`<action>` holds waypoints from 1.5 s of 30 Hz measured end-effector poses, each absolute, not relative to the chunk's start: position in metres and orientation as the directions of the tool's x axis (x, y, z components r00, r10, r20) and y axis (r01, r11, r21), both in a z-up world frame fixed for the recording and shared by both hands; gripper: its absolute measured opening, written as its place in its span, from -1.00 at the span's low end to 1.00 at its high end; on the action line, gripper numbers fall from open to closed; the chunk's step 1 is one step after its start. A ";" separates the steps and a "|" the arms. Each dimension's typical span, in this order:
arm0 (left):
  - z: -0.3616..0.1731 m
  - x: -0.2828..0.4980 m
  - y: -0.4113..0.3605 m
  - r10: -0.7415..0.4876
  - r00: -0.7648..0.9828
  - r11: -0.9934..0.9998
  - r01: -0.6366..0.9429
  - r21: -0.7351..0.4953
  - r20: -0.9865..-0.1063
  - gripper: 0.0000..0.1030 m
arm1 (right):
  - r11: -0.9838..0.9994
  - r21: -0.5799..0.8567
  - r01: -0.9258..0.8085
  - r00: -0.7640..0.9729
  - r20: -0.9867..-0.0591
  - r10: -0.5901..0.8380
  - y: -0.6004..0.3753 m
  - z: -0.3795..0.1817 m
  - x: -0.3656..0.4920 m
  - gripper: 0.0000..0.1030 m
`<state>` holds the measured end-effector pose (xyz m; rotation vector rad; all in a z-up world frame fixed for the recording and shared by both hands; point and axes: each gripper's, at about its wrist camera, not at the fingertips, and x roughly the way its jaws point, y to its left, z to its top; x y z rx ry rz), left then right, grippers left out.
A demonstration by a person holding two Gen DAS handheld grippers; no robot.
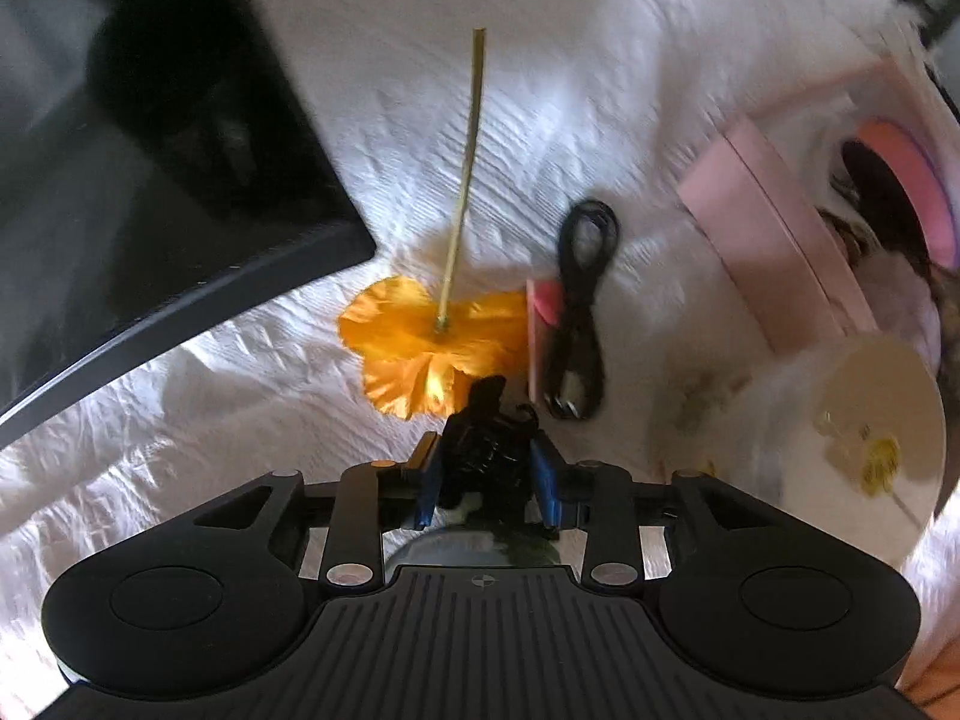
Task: Organize soft objects
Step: 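Reach the left tool to the black claw clip and close on it, then grasp the orange flower on a stick with the right tool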
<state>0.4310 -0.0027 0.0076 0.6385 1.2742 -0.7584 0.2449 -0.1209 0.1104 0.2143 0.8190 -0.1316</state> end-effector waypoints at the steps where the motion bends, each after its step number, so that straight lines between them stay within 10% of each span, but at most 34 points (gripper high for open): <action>1: 0.007 0.432 -0.003 -0.139 0.118 0.609 0.793 0.009 -0.983 -0.23 | 0.971 0.134 0.197 0.677 -0.735 -0.036 -0.120 0.110 0.244 0.03; 13: 0.013 0.427 0.020 -0.227 0.145 0.625 0.780 -0.030 -0.963 -0.28 | 0.981 0.076 0.180 0.648 -0.759 -0.060 -0.107 0.120 0.283 0.03; 26: 0.107 0.401 0.149 -0.515 0.320 0.730 0.650 -0.211 -0.795 -0.28 | 0.869 0.366 0.333 0.429 -0.879 0.206 -0.105 0.074 0.439 -0.27; 41: 0.062 0.389 0.239 -0.498 0.354 0.837 0.434 -0.333 -0.792 -0.28 | 0.960 0.231 0.158 0.213 -0.957 0.195 -0.059 0.014 0.496 -0.15; 45: 0.049 0.390 0.240 -0.481 0.336 0.851 0.400 -0.340 -0.810 -0.28 | 0.967 0.219 0.134 0.184 -0.964 0.193 -0.058 0.011 0.494 -0.83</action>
